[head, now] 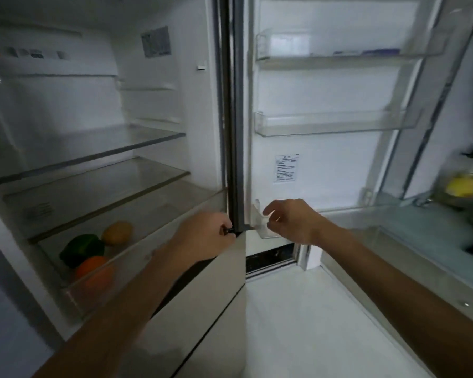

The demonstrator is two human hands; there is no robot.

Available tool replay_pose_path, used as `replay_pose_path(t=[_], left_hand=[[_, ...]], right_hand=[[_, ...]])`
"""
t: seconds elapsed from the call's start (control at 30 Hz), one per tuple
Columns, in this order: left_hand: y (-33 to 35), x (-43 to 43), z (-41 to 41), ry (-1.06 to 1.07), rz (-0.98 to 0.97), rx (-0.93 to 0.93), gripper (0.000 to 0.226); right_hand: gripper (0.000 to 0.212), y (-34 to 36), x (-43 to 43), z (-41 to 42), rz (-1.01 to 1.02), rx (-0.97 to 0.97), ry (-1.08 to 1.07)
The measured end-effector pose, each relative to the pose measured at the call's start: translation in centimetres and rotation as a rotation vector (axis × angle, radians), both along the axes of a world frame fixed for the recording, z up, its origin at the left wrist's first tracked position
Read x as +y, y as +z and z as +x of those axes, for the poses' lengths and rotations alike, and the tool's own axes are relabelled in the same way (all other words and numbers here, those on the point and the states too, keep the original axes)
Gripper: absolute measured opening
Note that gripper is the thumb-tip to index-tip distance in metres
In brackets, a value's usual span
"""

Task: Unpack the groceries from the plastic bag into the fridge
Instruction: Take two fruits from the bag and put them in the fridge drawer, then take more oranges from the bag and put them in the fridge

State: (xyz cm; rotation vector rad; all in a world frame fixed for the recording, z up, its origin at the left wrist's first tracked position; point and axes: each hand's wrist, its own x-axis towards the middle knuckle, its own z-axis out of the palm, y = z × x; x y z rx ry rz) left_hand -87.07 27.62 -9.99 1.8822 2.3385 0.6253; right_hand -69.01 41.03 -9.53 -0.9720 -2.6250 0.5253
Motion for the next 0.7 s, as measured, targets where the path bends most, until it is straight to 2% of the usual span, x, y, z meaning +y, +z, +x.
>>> replay_pose_path(t=[0.2, 0.3, 0.7], left_hand=[[-1.1, 3.6, 8.0, -0.189, -0.064, -0.014, 0.033], [-0.9, 5.6, 13.2, -0.294, -0.081, 0.016, 0.032], [0.1, 10.6, 42.7, -0.736, -0.041, 0.080, 0.028]], right_hand=[[0.026, 0.6, -2.0, 11.8, 0.049, -0.064, -0.269], [0.027, 0.9, -3.2, 17.5, 0.084, -0.052, -0.390], [0.023, 1.0, -9.5, 46.4, 0.058, -0.047, -0.851]])
